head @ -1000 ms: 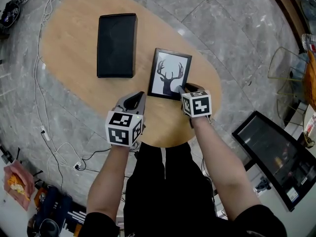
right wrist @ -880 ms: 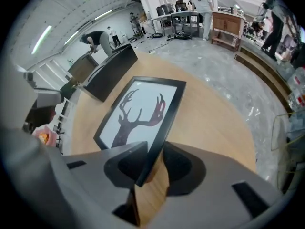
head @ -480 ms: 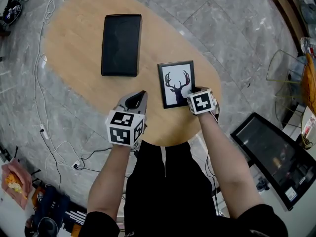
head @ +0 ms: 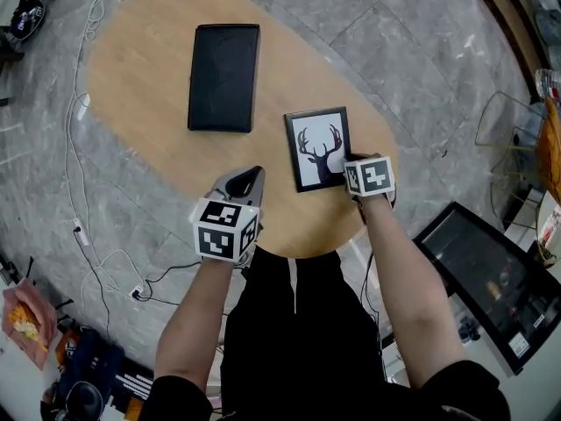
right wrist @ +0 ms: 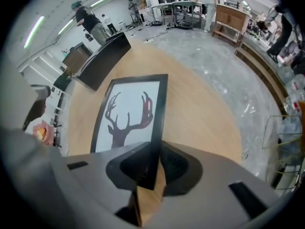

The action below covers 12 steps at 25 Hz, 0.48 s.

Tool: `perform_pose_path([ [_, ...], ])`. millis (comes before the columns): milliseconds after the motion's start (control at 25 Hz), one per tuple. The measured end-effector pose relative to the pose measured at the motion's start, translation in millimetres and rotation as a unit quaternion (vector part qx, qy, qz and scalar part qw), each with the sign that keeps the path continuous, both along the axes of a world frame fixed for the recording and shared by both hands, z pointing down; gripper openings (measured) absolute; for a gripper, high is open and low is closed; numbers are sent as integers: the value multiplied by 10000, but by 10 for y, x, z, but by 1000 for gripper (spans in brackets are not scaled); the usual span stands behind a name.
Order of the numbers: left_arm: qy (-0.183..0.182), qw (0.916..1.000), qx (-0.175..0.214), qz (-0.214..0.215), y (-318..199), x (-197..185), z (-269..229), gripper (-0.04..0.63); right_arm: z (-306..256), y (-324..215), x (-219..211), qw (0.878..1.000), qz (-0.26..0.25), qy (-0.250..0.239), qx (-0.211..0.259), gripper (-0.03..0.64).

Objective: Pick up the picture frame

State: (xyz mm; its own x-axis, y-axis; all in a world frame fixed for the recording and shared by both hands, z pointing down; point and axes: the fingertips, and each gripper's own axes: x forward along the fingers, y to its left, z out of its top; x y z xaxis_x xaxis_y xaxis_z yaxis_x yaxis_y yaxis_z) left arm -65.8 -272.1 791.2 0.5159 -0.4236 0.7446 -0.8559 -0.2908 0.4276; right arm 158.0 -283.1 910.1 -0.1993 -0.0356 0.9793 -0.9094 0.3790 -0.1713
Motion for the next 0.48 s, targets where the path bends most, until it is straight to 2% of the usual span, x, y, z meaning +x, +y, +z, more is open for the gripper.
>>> perform_pose_path([
  [160, -18, 9999, 21, -97, 15, -88, -31, 9, -54, 17, 26, 9999, 32, -35, 111, 69],
  [280, 3, 9998, 38, -170, 30, -155, -83, 11, -128, 39, 63, 9995, 240, -64, 177, 69],
  [480, 98, 9996, 39, -246, 64, -206, -278, 11, -396, 73, -3, 9978, 497, -356, 271, 71],
])
